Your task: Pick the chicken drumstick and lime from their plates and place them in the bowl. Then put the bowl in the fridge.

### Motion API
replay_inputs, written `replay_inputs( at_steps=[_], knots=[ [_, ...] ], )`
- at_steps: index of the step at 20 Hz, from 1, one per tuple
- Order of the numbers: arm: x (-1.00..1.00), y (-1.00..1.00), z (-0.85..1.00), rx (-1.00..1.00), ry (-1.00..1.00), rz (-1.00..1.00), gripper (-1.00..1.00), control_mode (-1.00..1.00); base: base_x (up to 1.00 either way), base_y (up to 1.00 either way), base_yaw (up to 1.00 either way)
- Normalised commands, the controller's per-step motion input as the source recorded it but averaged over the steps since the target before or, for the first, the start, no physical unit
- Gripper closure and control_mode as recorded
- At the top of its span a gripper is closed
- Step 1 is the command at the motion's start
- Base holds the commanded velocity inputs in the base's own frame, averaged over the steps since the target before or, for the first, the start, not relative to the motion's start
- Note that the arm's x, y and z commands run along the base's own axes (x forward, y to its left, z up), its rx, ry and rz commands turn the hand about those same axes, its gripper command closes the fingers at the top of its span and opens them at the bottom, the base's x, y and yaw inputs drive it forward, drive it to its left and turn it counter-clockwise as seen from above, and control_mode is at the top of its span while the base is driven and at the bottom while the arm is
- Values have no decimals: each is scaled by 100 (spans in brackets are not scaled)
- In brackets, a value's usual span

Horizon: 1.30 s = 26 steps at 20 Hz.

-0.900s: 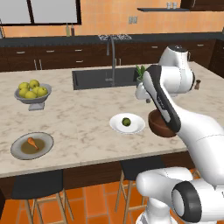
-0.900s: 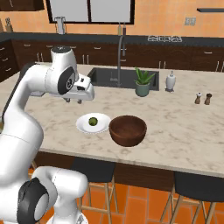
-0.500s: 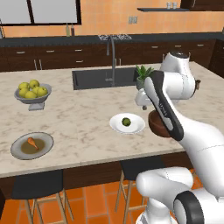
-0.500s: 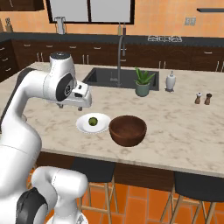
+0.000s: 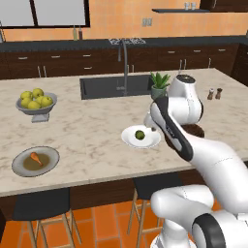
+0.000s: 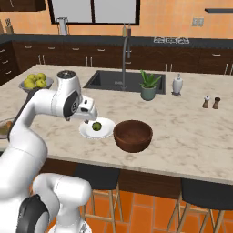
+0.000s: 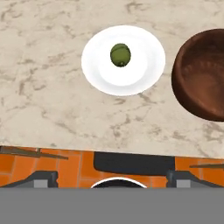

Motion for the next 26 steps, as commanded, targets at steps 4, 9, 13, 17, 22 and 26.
replay_inputs(
  at_steps=[4,9,13,17,22,26],
  knots=[
    [83,16,-36,-1,6,0,-100,-100,0,0,0],
    [84,8,-43,0,8,0,-100,-100,0,0,0],
    [73,0,-37,0,0,0,-100,-100,0,0,0],
    [56,0,-38,0,1,0,-100,-100,0,0,0],
    [50,-1,-45,0,1,0,-100,-100,0,0,0],
    [58,-3,-33,0,3,0,-100,-100,0,0,0]
  ],
)
